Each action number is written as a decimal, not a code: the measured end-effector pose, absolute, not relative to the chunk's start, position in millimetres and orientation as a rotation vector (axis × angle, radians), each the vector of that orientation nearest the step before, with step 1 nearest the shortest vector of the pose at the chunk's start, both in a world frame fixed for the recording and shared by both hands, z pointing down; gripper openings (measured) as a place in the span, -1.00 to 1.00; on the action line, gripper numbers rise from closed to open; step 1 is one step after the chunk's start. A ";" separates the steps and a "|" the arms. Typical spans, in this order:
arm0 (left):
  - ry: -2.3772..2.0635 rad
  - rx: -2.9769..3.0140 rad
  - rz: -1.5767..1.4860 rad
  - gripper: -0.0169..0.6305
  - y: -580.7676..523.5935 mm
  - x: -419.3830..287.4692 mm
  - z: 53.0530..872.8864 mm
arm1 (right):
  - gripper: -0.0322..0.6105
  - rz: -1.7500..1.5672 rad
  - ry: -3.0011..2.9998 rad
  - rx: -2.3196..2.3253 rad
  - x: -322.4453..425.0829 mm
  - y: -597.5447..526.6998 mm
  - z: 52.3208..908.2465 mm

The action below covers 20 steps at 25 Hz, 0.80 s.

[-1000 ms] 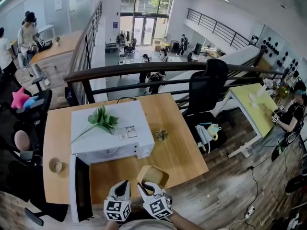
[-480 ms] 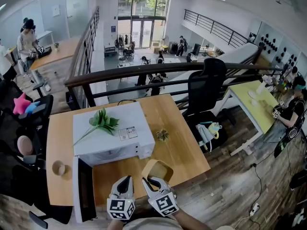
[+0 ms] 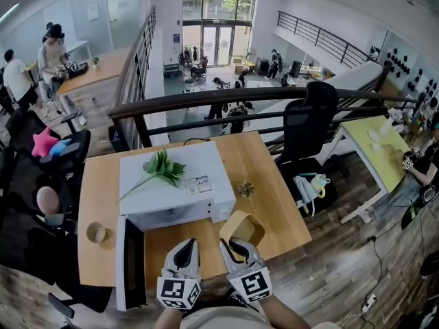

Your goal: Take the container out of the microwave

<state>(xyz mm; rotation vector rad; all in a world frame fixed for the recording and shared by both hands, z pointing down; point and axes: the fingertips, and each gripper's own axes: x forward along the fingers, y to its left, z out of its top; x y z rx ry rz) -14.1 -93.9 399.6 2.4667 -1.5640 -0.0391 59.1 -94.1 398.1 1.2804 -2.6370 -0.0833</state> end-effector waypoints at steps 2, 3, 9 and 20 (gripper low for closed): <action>-1.575 2.467 -0.054 -0.94 -92.9 -16.1 394.0 | -0.82 -0.118 -2.652 1.278 58.5 -93.7 387.2; -1.581 2.469 -0.060 -0.94 -92.3 -16.9 391.2 | -0.82 -0.129 -2.661 1.281 58.2 -93.7 382.5; -1.616 2.493 -0.108 -0.94 -91.3 -18.9 370.9 | -0.82 -0.172 -2.676 1.292 57.4 -95.5 368.6; -1.700 2.510 -0.117 -0.94 -89.5 -28.7 348.7 | -0.82 -0.198 -2.707 1.306 52.6 -97.3 355.2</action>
